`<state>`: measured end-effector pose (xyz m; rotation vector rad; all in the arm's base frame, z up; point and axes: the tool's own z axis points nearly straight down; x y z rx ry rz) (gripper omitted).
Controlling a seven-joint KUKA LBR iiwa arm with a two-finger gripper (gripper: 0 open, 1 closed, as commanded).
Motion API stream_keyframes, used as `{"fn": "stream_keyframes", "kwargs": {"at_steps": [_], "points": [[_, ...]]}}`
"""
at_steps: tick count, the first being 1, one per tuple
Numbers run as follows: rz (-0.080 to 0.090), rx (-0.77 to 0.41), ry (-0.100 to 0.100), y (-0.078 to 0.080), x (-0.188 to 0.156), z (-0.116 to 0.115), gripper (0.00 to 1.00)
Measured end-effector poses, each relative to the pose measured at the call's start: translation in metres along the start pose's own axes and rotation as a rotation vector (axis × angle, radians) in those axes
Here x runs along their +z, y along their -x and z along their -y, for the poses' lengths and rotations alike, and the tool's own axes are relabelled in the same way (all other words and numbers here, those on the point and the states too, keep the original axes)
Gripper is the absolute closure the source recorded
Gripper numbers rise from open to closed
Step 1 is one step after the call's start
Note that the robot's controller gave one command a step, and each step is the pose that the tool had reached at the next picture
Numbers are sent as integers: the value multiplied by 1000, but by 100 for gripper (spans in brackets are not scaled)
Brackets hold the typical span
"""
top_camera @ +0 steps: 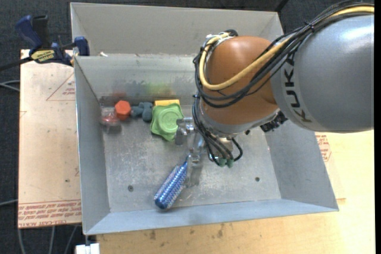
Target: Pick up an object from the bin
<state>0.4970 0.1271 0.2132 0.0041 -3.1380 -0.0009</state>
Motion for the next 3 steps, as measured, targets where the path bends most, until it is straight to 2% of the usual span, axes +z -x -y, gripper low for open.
{"fn": "stream_keyframes", "kwargs": {"at_steps": [1,2,3], "points": [[-1,-246,0,20,146,7,0],[3,-245,0,21,144,7,100],[11,-321,1,16,-35,-16,100]]}}
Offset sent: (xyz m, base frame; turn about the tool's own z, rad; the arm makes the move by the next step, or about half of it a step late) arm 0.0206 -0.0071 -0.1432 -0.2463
